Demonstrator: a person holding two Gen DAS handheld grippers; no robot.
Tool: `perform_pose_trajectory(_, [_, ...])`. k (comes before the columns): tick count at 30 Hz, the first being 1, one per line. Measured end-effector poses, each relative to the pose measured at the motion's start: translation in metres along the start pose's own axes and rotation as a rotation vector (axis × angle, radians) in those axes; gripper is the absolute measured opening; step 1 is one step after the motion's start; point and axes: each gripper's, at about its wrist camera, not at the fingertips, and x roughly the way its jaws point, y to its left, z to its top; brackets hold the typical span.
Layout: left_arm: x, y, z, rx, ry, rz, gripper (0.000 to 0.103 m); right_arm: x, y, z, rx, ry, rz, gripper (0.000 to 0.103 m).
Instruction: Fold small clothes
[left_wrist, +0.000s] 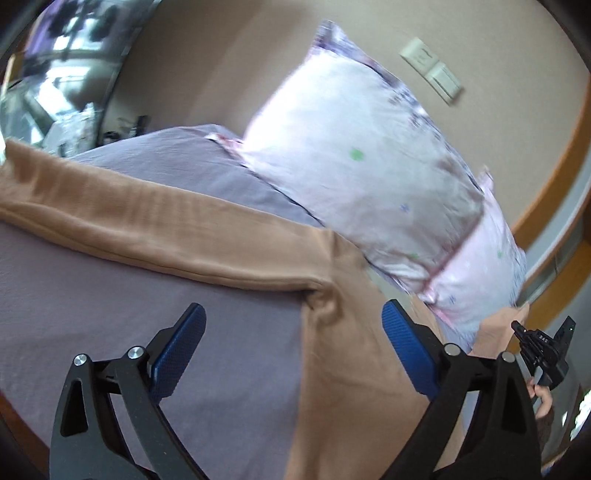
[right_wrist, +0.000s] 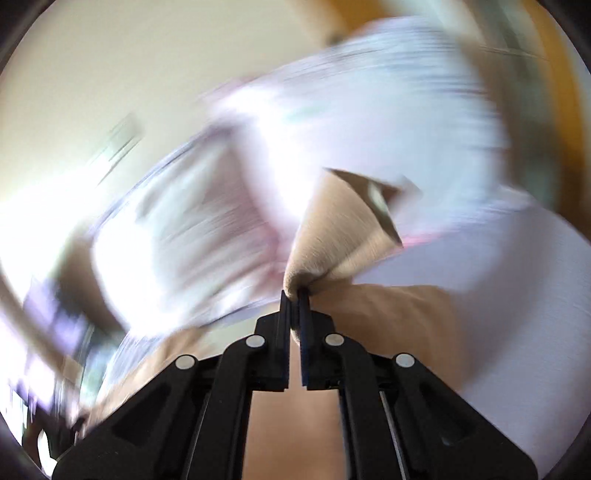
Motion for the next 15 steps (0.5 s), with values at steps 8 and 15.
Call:
perform_pose_trajectory(8, [-0.009, 0.06, 0.017, -0.208, 0.015, 0.087, 0.093, 0.165, 0.127, -0.082, -0.249, 0.504, 0.103, 0.024])
perform_pose_trajectory(15, [-0.01, 0.1, 0.035, -0.362, 0.027, 0.169, 0.091, 0.19, 0.134, -0.097, -0.199, 0.629, 0.145, 0.042])
